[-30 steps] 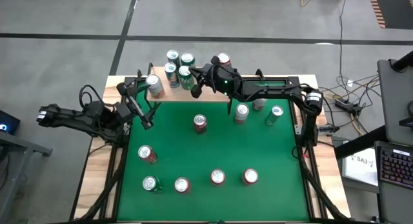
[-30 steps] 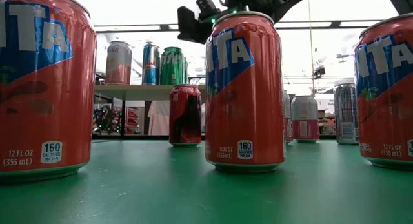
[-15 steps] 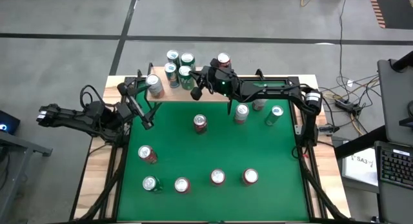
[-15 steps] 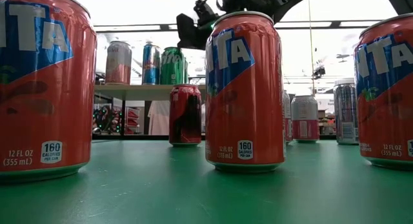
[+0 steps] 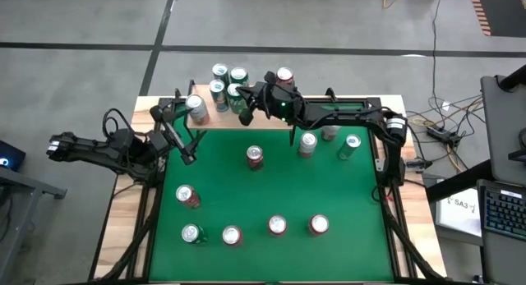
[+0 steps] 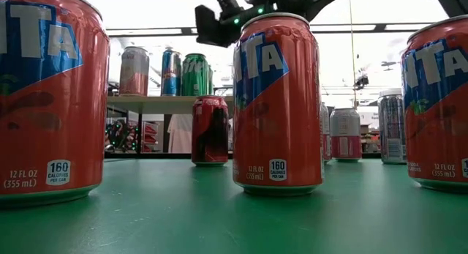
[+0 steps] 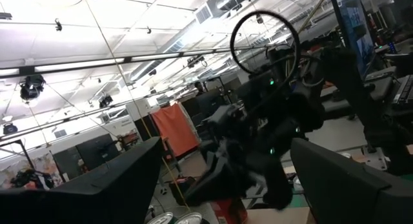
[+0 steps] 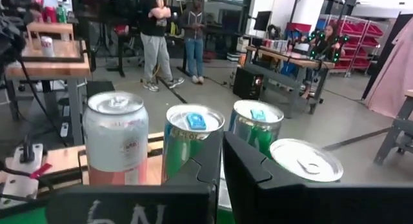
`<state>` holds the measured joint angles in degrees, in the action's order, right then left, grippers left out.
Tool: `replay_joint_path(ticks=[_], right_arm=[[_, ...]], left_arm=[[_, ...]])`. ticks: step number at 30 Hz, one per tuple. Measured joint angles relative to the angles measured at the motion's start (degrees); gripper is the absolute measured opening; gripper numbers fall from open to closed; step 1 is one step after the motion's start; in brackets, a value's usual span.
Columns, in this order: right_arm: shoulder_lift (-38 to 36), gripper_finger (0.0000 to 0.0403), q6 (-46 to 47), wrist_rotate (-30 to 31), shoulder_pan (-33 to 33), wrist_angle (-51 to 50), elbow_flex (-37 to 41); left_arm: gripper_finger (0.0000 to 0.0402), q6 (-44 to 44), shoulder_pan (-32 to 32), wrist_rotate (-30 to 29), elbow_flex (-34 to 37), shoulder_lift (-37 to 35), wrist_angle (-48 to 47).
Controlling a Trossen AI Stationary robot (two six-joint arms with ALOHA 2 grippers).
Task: Place canned beverage on shelf
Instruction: Put the white and red can on the shelf
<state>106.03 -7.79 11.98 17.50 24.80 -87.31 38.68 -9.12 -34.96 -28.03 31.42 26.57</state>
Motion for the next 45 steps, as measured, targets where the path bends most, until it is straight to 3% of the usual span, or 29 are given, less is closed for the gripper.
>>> replay_joint_path(ticks=[13,25,30,35,41,45], right_arm=[[1.96,0.0009,-1.26,4.51,0.00,-9.35,-4.22],[1.89,0.0009,-1.24,4.96,-1.32,-10.36,-4.37],[1.89,0.0009,-2.51,9.43,-2.13,-10.43,-4.37],[1.64,0.0009,-3.13,10.13,-2.27,-10.67,-4.37],[-0.58,0.0009,-4.39,10.14,-3.89,-11.30,-4.29],[-4.32,0.0009,-4.21,10.22,-6.36,-17.66,-4.29]], left_arm=[[0.0326,0.00,0.01,-0.30,0.00,0.00,-0.03],[0.0326,0.00,0.00,-0.42,0.00,0.00,-0.03],[0.0326,0.00,0.00,-0.46,0.00,0.00,-0.03],[0.0326,0.00,-0.01,-0.46,0.00,0.00,-0.05],[0.0326,-0.09,0.01,-0.46,-0.01,0.00,-0.05],[0.0326,-1.75,0.02,-0.44,-0.33,0.02,-0.02]])
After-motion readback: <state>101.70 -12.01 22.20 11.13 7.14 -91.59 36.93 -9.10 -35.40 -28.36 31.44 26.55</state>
